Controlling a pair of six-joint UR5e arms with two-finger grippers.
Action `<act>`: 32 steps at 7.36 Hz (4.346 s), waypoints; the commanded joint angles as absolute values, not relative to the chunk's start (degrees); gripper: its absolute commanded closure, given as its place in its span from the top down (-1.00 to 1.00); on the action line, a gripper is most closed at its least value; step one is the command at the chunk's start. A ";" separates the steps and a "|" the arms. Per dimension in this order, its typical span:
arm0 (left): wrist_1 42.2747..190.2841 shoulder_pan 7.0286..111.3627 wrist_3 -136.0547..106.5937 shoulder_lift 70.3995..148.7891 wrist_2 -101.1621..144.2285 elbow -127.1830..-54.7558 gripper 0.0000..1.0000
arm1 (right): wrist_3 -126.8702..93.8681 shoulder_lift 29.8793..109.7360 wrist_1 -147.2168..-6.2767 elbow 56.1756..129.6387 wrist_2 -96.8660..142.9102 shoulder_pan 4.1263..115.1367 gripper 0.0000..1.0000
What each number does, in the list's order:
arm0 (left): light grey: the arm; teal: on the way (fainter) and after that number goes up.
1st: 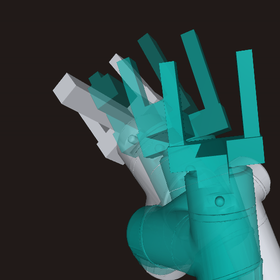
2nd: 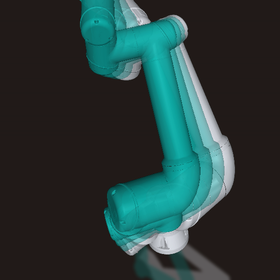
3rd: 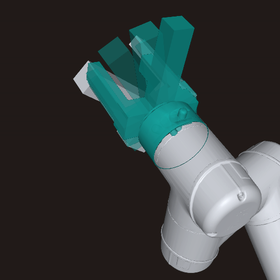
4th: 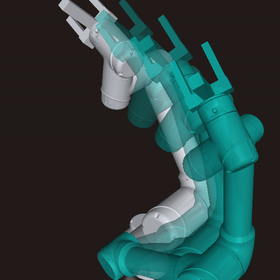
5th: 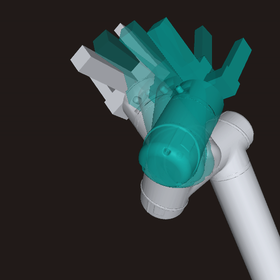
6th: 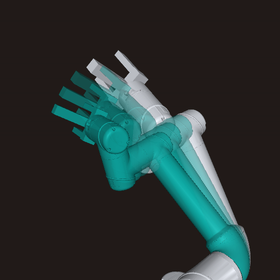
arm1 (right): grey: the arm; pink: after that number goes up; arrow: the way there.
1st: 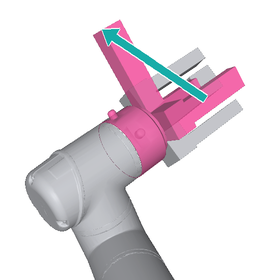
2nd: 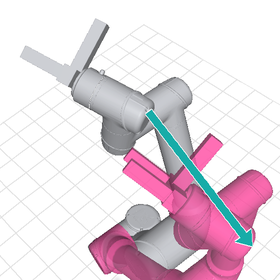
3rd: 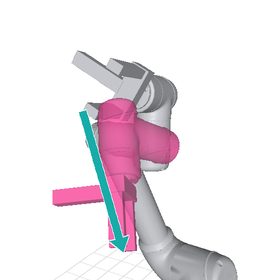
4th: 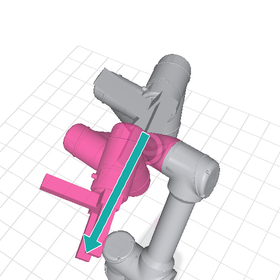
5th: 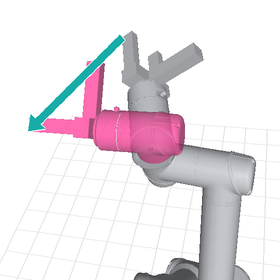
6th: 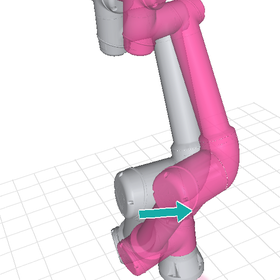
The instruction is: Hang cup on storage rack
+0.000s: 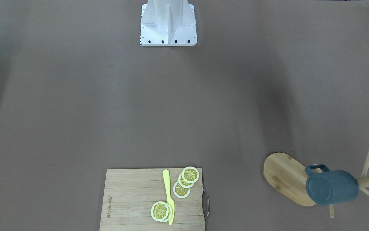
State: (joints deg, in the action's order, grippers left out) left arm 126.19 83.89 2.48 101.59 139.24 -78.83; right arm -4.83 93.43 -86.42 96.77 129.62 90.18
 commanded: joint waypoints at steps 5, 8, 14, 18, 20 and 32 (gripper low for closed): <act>86.97 86.13 7.46 106.31 136.24 -79.01 0.99 | -4.83 93.87 -86.31 96.77 129.64 90.18 1.00; 89.82 87.45 7.91 101.53 135.79 -81.73 0.99 | -4.83 93.96 -86.31 96.68 129.64 90.18 1.00; 89.47 87.98 15.12 95.45 133.06 -84.45 0.99 | -4.22 94.13 -86.22 95.28 129.46 90.17 1.00; 89.12 89.38 13.28 95.36 132.98 -86.47 0.99 | -4.04 94.22 -87.88 94.22 128.23 89.91 1.00; 89.64 89.12 13.36 94.83 132.36 -87.89 0.99 | -4.13 94.31 -88.95 94.22 128.67 89.74 1.00; 89.91 89.12 13.53 94.57 132.36 -89.12 0.99 | -4.31 94.75 -88.59 93.96 129.55 89.03 1.00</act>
State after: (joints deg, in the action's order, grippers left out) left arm 89.83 89.12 13.50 94.59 132.36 -88.74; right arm -4.27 94.69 -88.59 93.91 129.32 89.07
